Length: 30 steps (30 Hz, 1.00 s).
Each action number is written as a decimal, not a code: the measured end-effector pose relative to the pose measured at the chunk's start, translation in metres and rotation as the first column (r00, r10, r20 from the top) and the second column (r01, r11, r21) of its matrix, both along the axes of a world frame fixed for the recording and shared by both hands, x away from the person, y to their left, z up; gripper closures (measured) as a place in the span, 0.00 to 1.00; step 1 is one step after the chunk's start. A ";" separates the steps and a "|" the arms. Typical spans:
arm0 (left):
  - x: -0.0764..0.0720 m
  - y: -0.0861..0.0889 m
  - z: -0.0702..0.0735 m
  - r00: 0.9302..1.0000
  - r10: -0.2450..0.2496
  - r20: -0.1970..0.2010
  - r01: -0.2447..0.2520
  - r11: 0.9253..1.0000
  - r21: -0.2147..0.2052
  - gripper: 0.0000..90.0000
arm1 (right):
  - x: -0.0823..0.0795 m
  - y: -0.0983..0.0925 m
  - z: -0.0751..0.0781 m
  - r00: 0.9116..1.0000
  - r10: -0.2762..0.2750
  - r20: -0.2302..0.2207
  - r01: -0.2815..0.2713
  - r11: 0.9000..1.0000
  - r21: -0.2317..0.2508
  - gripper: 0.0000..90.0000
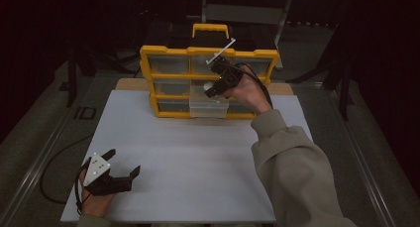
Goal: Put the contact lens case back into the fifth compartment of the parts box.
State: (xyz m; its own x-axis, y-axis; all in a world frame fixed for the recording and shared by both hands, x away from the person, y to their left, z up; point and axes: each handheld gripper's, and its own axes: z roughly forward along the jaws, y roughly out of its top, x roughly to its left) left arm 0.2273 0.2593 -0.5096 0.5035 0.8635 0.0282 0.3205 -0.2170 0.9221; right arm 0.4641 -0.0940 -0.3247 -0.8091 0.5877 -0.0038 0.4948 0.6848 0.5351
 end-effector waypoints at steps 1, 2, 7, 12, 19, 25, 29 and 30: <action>0.000 0.000 0.000 1.000 0.000 0.000 0.000 1.000 0.000 0.00 | 0.000 0.000 -0.001 1.000 -0.002 -0.002 0.002 1.000 0.001 0.54; 0.000 0.000 0.000 1.000 0.000 0.000 0.000 1.000 0.000 0.00 | 0.000 0.000 -0.001 1.000 -0.002 -0.002 0.002 1.000 0.001 0.54; 0.000 0.000 0.000 1.000 0.000 -0.001 0.000 1.000 0.000 0.00 | 0.001 0.002 -0.005 1.000 -0.011 -0.003 0.011 1.000 -0.005 0.53; 0.000 0.000 0.000 1.000 0.001 -0.002 -0.001 1.000 -0.001 0.00 | 0.001 0.002 -0.006 1.000 -0.011 -0.005 0.011 1.000 -0.004 0.53; 0.000 0.000 0.000 1.000 0.001 0.000 -0.001 1.000 0.001 0.00 | -0.001 0.001 -0.006 1.000 -0.013 -0.002 0.013 1.000 0.012 0.49; 0.000 0.000 0.000 1.000 0.002 -0.001 -0.002 1.000 0.000 0.00 | -0.008 -0.003 0.000 0.999 -0.023 0.035 0.022 0.999 0.031 0.32; 0.000 -0.001 0.000 1.000 0.002 0.001 -0.002 1.000 0.001 0.00 | -0.016 -0.009 0.004 0.997 -0.036 0.071 0.033 0.998 0.045 0.18; 0.000 -0.001 0.000 1.000 0.003 0.001 -0.003 1.000 0.002 0.00 | -0.018 -0.011 0.004 0.996 -0.042 0.080 0.038 0.998 0.046 0.16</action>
State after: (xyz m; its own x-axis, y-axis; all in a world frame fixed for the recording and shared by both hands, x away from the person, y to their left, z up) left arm 0.2275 0.2587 -0.5098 0.5012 0.8648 0.0304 0.3197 -0.2178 0.9221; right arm 0.4466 -0.1046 -0.3206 -0.7830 0.6206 -0.0412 0.4752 0.6397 0.6041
